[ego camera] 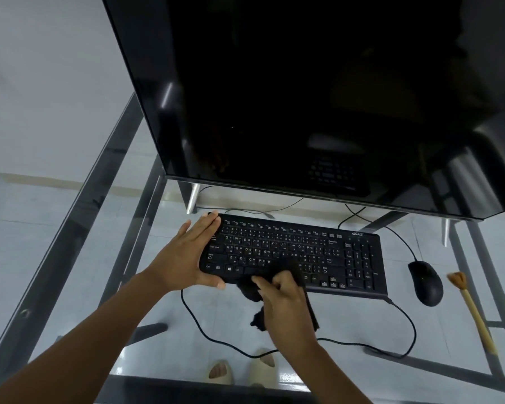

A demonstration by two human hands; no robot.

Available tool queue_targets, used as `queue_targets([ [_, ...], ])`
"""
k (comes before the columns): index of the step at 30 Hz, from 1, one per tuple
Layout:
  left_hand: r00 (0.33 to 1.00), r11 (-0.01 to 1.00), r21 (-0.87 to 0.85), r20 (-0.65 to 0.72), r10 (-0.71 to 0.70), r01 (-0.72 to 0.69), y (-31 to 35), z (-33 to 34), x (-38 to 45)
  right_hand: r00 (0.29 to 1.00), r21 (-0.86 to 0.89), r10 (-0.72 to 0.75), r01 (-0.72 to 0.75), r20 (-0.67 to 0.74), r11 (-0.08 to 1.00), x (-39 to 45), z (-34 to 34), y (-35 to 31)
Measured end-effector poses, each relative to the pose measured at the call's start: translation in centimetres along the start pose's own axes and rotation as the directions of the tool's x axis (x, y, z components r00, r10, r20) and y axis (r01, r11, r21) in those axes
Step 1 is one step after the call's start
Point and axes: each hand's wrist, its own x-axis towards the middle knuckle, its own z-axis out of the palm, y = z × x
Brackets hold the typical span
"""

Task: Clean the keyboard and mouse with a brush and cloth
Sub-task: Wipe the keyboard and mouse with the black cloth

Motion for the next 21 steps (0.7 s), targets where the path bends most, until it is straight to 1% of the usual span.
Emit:
queue_targets([
  [3,1.000,1.000,0.027,0.006,0.007,-0.007,-0.1,0.0,0.0,1.000,-0.039,-0.011,0.012,0.024,0.999,0.0,0.0,1.1],
  [6,1.000,0.999,0.043,0.011,0.006,-0.006,-0.2,-0.2,0.0,0.998,-0.056,0.067,-0.067,0.004,0.996,-0.8,-1.5,3.6],
  [9,1.000,1.000,0.029,0.006,0.007,-0.007,0.0,-0.1,0.0,0.995,-0.071,0.103,-0.104,-0.015,0.992,-0.5,-1.5,2.8],
  [11,1.000,1.000,0.020,0.001,0.003,-0.003,-0.1,0.0,0.0,0.997,-0.051,0.078,-0.079,-0.010,0.996,0.4,-0.4,0.5],
  [13,1.000,1.000,0.014,0.005,0.007,-0.007,-0.1,0.0,-0.1,1.000,-0.041,0.004,-0.004,0.022,0.999,0.9,0.4,-0.7],
  [14,1.000,1.000,0.019,0.007,0.013,-0.013,-0.1,-0.1,-0.1,0.999,-0.032,-0.026,0.027,0.035,0.999,0.9,0.4,-0.2],
  [16,1.000,0.999,0.035,0.012,0.022,-0.023,-0.2,-0.3,-0.1,0.999,0.023,-0.011,0.010,0.049,1.000,0.4,-0.8,1.6],
  [19,0.999,0.999,0.023,0.008,0.032,-0.032,-0.2,-0.5,-0.2,0.997,0.031,0.070,-0.069,-0.016,0.997,-1.1,-2.8,4.5],
  [21,0.999,0.999,0.009,0.006,0.035,-0.035,-0.2,-0.5,-0.2,0.996,-0.006,0.070,-0.070,-0.054,0.998,-1.3,-1.8,4.4],
])
